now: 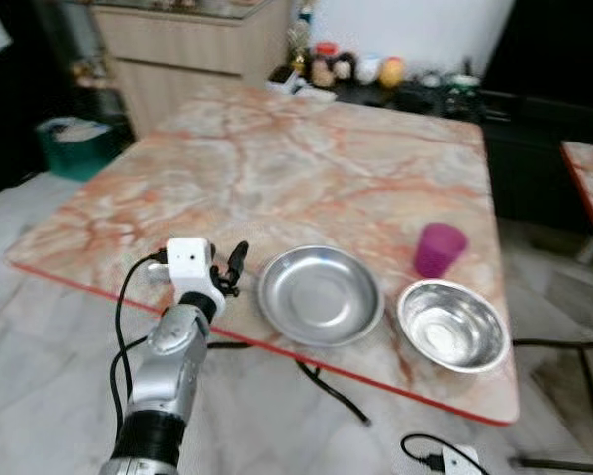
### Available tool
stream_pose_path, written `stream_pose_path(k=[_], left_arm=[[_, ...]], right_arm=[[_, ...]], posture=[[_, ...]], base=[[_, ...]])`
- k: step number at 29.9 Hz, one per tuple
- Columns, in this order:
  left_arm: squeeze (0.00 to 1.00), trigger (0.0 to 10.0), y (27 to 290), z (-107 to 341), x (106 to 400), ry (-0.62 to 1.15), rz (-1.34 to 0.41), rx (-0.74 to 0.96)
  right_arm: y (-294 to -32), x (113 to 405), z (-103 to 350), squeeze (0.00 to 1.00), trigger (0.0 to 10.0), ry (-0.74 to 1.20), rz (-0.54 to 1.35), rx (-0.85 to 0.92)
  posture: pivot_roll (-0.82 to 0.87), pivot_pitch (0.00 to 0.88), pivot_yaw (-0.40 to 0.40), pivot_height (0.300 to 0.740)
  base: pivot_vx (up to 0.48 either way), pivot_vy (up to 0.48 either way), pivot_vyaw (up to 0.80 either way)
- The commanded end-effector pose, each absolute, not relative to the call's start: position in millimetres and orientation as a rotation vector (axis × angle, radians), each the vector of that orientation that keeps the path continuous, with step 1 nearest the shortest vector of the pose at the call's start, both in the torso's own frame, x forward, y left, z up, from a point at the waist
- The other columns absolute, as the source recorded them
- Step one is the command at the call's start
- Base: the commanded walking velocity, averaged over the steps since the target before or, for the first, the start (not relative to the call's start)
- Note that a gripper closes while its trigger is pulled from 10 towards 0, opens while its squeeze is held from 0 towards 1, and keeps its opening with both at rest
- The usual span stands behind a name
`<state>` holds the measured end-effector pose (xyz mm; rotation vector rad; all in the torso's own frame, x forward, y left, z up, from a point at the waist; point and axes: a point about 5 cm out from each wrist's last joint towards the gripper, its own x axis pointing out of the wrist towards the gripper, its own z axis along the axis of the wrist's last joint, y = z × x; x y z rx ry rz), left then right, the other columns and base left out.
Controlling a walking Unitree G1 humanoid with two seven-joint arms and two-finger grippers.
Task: Setting the table
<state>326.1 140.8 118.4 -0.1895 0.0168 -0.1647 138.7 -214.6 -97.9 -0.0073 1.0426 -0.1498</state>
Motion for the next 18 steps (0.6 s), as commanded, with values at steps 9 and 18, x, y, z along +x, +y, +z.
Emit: stream_pose_path(k=[9, 18], left_arm=[[0.00, 10.0, 128.7, 116.2, 325.7, 0.066, -0.265, -0.197], [0.00, 10.0, 120.6, 114.8, 322.1, 0.081, -0.357, -0.182]], right_arm=[[-215.2, 134.0, -99.5, 0.00, 10.0, 1.056, -0.176, 0.016], [-216.2, 133.2, -99.7, 0.00, 10.0, 1.059, -0.196, 0.033]], posture=[[0.12, 0.000, -0.044, 0.740], [0.12, 0.000, -0.046, 0.740]], base=[[0.000, 0.000, 0.00], [0.000, 0.000, -0.34]])
